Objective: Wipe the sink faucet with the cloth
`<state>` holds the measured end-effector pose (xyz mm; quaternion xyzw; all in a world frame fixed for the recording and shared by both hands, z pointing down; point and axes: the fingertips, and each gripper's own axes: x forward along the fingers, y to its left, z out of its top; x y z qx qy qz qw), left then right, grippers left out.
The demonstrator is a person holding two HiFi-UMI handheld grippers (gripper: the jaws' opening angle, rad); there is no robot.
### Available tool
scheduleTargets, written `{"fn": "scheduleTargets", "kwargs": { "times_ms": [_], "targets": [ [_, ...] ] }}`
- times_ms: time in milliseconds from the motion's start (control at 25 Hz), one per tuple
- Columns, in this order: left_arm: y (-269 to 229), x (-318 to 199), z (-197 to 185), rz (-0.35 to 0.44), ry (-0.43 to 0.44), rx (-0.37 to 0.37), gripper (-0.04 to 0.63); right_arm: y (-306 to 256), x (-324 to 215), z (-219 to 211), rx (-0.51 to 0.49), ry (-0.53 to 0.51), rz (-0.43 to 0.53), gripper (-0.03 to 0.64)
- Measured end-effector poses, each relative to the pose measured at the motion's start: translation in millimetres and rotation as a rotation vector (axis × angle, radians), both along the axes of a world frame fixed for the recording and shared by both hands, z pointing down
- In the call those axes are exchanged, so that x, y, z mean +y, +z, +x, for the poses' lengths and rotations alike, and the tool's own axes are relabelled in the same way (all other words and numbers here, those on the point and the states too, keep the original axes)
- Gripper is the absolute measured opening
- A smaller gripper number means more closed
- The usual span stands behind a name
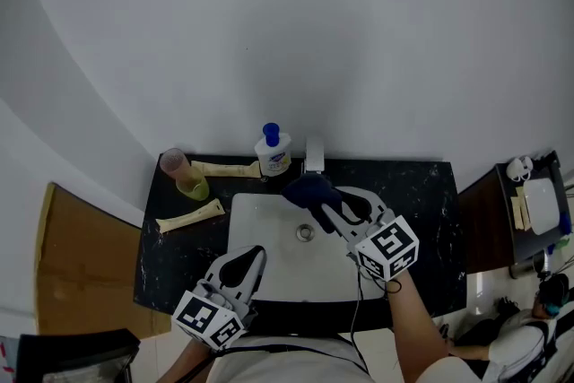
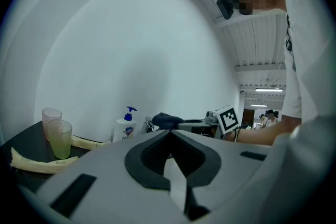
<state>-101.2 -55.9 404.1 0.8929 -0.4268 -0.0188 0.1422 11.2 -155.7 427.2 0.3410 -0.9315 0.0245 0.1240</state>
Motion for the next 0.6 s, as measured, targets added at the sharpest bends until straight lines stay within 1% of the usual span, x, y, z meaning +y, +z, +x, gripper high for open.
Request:
{"fn": "scheduleTargets", "kwargs": {
  "times_ms": [80,200,320,440,600],
  "targets": [
    [2,0,-2,0.000,-0.005,-0.002,0.002,19,2,-4,0.068,-0.011,-0.016,0.115],
    [3,0,-5,-0.001,-0.013,-0.007,0.002,42,-12,-3,0.171,0.000,-0.037,0.115],
    [3,-1,-6,-0.001,-0.022,-0.011,0.002,57,-24,-7,0.258,-0.019,-0.058,0.115],
    [4,-3,-11,-0.003,-0.039,-0.016,0.002,63,-40,-10,0.295,-0.018,-0.083,0.115],
    [4,-6,-17,-0.011,-0.059,-0.019,0.002,67,-85,3,0.315,0.064,-0.096,0.115]
  ]
}}
